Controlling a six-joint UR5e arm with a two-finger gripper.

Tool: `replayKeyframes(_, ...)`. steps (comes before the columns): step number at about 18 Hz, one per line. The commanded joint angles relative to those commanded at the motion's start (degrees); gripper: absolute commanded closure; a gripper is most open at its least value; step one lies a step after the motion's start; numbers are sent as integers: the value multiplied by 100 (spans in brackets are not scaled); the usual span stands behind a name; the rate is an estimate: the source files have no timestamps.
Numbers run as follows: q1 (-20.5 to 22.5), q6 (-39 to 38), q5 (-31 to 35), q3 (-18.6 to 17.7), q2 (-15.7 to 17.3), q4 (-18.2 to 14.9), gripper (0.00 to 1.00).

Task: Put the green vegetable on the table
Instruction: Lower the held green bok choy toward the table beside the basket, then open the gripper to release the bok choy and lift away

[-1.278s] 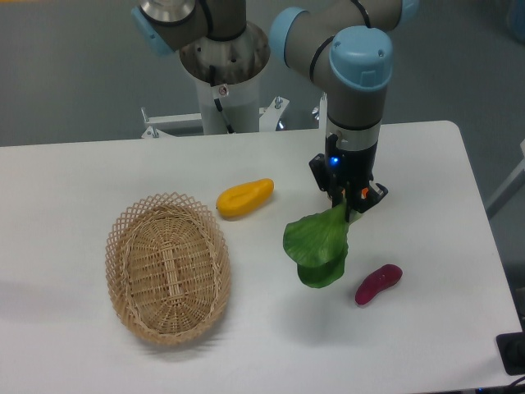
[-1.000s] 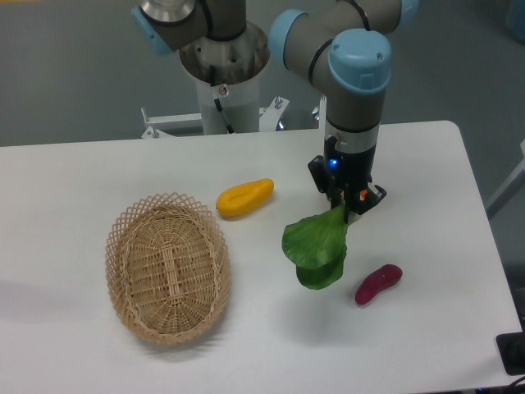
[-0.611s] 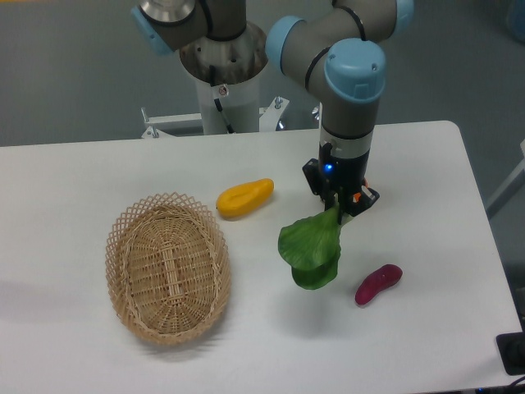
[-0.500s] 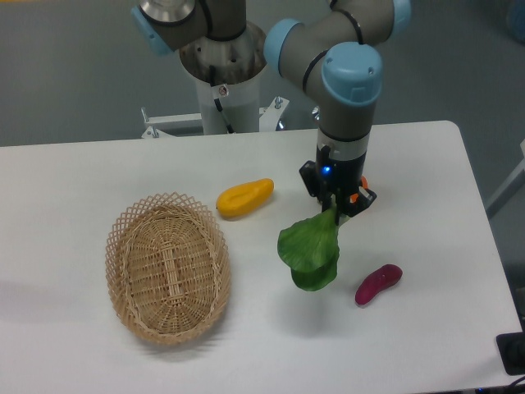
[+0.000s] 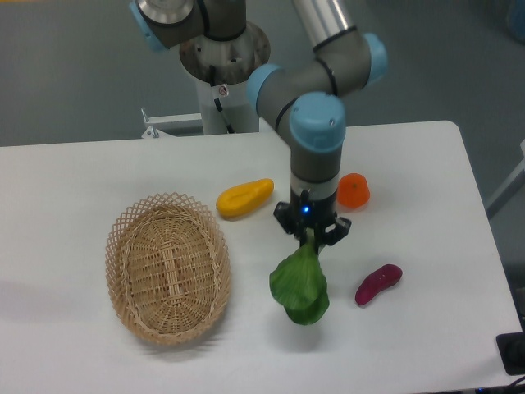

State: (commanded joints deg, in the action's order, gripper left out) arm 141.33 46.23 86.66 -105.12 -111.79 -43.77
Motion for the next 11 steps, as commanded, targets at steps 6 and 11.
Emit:
replayKeyframes(6, -44, -9, -9, 44, -62, 9, 48)
replayKeyframes(11, -35, 35, 114, 149, -45, 44, 0)
